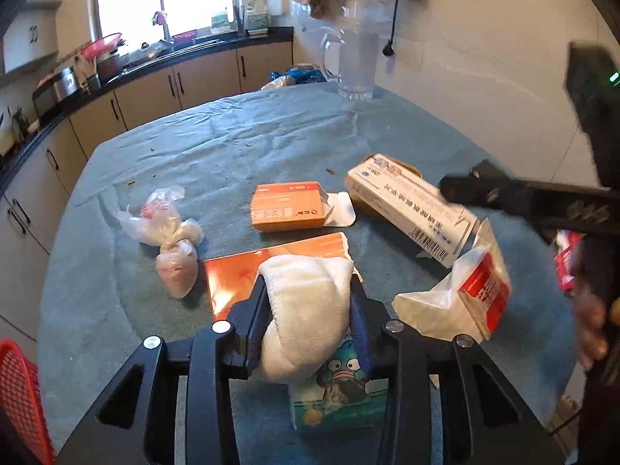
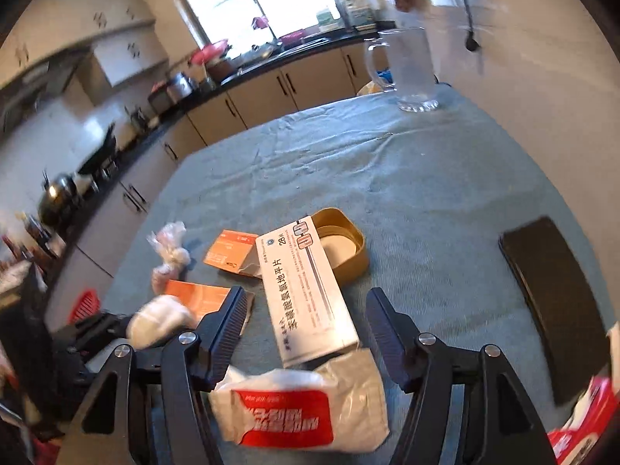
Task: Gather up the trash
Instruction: 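Grasp the white cloth bundle with the left tool while the right tool grasps the long white box, then carry the cloth bundle and white box with both tools over the red basket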
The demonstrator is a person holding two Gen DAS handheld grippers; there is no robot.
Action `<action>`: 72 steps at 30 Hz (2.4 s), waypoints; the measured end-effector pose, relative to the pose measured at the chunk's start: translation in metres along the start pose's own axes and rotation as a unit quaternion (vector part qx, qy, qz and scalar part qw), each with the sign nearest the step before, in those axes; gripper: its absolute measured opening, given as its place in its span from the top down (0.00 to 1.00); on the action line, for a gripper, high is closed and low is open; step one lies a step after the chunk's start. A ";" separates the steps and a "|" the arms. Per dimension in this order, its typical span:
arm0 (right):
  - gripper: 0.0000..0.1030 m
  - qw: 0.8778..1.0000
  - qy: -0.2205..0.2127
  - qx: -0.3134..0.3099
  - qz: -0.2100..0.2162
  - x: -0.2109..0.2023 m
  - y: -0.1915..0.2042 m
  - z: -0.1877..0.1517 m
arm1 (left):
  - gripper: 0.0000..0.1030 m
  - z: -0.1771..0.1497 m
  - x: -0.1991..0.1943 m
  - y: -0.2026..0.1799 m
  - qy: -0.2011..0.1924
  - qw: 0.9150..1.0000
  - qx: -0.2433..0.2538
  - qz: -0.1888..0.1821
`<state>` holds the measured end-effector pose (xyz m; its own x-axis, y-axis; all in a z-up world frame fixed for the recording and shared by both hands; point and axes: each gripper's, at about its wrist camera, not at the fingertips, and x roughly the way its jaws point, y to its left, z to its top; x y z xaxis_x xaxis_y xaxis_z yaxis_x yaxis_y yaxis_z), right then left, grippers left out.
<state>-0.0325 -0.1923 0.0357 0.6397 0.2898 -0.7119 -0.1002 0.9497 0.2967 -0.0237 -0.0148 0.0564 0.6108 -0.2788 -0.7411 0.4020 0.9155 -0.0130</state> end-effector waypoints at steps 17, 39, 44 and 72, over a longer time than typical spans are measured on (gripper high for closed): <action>0.42 0.988 0.060 -0.116 -0.078 0.041 0.025 -0.002 | 0.64 -0.012 -0.019 0.025 -0.015 0.999 -0.038 -0.006; 0.43 0.996 -0.039 -0.078 0.024 -0.026 0.062 0.002 | 0.64 -0.023 -0.066 0.059 -0.056 0.995 -0.079 0.018; 0.43 0.995 -0.028 -0.090 0.047 -0.023 0.084 -0.011 | 0.64 -0.034 -0.075 0.071 -0.058 0.994 -0.093 0.027; 0.43 0.973 0.035 -0.185 0.135 0.010 0.219 -0.045 | 0.64 -0.098 -0.139 0.168 -0.087 0.974 -0.189 0.089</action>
<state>-0.0821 0.0237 0.0646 0.5006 0.5291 -0.6851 -0.5320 0.8124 0.2386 -0.1077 0.2058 0.0917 0.7675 -0.1199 -0.6297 0.0182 0.9860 -0.1656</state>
